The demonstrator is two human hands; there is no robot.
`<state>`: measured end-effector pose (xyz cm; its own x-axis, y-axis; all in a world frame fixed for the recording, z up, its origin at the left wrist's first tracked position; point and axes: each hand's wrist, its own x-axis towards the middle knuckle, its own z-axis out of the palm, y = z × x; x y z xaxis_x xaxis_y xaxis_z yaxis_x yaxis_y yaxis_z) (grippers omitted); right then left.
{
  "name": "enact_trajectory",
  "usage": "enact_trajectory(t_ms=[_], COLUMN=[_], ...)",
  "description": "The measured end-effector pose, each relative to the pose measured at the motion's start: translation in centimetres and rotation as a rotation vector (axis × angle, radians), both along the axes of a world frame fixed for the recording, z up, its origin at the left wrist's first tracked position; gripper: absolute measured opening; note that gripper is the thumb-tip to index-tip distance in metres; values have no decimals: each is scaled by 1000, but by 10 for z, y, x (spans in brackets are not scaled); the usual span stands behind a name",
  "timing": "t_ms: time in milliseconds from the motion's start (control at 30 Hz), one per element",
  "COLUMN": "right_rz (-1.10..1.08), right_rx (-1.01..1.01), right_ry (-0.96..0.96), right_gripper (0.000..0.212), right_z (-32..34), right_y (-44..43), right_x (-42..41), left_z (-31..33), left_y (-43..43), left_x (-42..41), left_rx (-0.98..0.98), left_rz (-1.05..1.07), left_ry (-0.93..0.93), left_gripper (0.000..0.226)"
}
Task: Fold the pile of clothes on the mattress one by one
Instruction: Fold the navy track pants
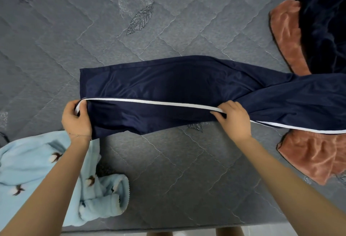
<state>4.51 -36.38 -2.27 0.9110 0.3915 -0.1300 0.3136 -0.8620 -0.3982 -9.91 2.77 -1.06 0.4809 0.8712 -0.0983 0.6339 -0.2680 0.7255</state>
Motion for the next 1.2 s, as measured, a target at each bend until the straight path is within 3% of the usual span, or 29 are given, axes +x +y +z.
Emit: enact_trajectory(t_ms=[200,267,367,500,567,700,867,933,1067,1133,1200], right_rz=[-133,-78,-14,-114,-73,139,44,25,114,144,155], right_rx=[19,34,-32,56,71,-166,-185,-240,-334,-350,-370], right_ry=[75,216,433,169,58,199,112,141,291,299,298], right_gripper=[42,49,48,21,22,47,31,31,48,51,49], right_z=[6,6,3,1,0,-10,-13,-12,-14,-15,-15], right_y=[-10,-14,-20,-23,-20,-15,-17,-23,-37,-39,-39], right_x=[18,21,18,22,27,28,19,14,4,2,0], left_z=[0,1,-2,-13,-19,-33,-28,-23,-20,-22,-25], left_y=[-1,0,3,-4,-7,-16,-28,-31,-39,-40,-42], left_x=[10,16,13,-7,-16,-33,-43,-47,-52,-49,-48], left_rx=[39,-11,-59,-77,-148,-289,-222,-199,-17,-54,-106], left_rz=[-10,-24,-60,-340,-462,-561,-808,-811,-514,-451,-490], left_ry=[-14,-70,-77,119,232,409,795,879,628,528,543], left_gripper=[23,14,31,46,46,35,37,38,25,17,24])
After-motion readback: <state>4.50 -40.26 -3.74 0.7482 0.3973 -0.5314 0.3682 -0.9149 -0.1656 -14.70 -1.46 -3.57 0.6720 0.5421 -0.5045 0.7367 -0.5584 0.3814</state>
